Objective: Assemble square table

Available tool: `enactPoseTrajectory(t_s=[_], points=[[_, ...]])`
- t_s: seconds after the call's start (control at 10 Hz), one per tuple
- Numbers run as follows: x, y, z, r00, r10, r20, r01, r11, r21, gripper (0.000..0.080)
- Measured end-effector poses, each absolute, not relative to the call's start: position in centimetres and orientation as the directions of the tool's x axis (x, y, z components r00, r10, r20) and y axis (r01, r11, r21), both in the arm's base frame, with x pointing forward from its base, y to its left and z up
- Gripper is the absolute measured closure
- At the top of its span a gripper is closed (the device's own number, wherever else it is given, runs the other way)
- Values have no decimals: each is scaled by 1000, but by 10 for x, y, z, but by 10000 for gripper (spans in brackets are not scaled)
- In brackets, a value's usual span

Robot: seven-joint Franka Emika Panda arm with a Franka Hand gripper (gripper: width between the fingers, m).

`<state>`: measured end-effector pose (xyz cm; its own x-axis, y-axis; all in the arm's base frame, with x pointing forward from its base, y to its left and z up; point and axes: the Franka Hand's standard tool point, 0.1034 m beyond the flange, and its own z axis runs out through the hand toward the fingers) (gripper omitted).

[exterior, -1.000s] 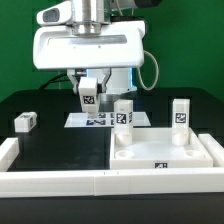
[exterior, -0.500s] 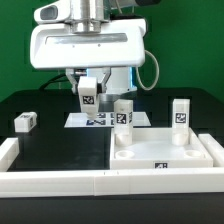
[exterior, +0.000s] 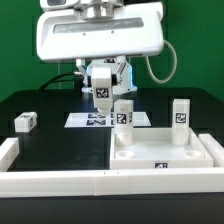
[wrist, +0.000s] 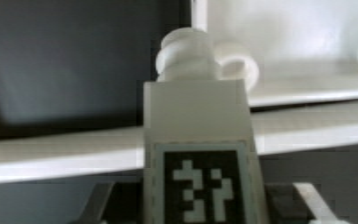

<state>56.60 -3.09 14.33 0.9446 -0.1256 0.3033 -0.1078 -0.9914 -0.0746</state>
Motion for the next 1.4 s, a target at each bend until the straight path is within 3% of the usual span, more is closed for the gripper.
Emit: enactPoseTrajectory(t_s=[0.2, 0.4, 0.6, 1.2, 1.4], points=[[566, -34, 143, 938, -117, 327, -103, -993, -59, 508], [568, -47, 147, 888, -87, 452, -104, -994, 14, 508], [565, -51, 146, 860, -89, 502, -125, -991, 38, 508], [594, 40, 146, 835, -131, 534, -110, -991, -71, 508], [595, 44, 145, 836, -141, 531, -115, -990, -81, 508]])
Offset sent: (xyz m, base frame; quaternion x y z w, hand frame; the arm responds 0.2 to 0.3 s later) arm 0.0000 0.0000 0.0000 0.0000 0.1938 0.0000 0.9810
